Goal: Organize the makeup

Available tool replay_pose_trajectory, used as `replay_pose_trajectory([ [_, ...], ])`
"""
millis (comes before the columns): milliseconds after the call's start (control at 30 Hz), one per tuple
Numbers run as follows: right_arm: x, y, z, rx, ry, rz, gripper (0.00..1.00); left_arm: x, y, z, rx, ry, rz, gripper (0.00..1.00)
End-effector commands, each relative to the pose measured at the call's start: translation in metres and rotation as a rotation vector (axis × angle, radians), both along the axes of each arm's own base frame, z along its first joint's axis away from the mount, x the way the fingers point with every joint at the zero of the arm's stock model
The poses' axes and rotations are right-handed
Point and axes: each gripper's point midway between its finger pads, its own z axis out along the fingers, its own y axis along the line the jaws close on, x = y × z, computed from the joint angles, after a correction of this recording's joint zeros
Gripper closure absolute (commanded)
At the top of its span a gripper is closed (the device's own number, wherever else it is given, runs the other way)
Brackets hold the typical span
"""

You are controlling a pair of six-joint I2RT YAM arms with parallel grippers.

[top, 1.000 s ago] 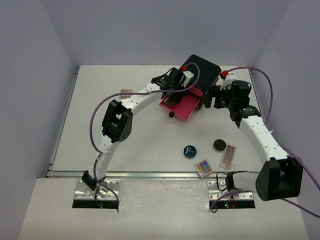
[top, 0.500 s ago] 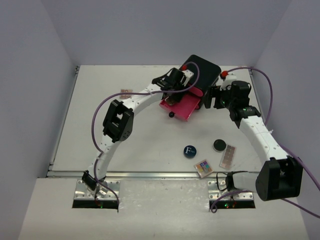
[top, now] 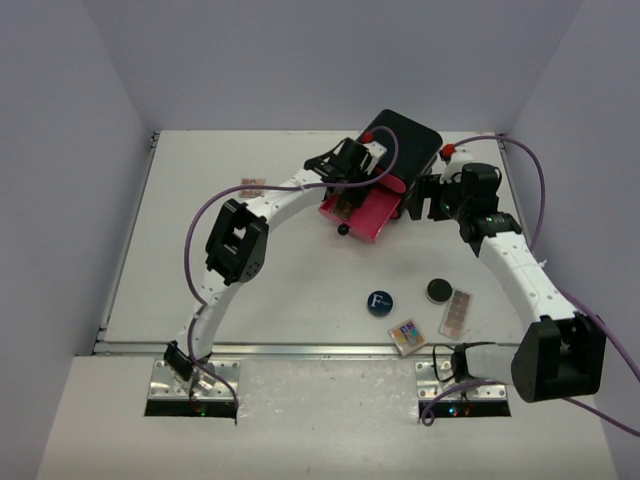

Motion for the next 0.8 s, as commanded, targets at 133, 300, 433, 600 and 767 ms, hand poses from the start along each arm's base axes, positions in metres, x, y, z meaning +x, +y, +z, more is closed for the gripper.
replay_pose_trajectory([
  [133, 0.001, -0.027, 0.024, -0.055, -0.03, -0.116, 0.15, 0.002, -0.004, 0.067, -0.099, -0.096, -0.005, 0.34],
  [300, -0.006, -0.055, 0.02, -0.042, 0.021, -0.239, 0.11, -0.01, -0.002, 0.072, -0.111, -0.078, -0.036, 0.32],
  [433, -0.015, -0.083, 0.013, 0.018, 0.058, -0.36, 0.05, -0.018, -0.005, 0.076, -0.128, -0.066, -0.062, 0.31],
  [600, -0.044, -0.107, -0.018, 0.09, 0.171, -0.527, 0.01, -0.027, -0.006, 0.078, -0.139, -0.045, -0.097, 0.31],
  [767, -0.084, -0.112, -0.057, 0.075, 0.325, -0.623, 0.01, -0.04, -0.005, 0.085, -0.156, -0.028, -0.131, 0.31],
])
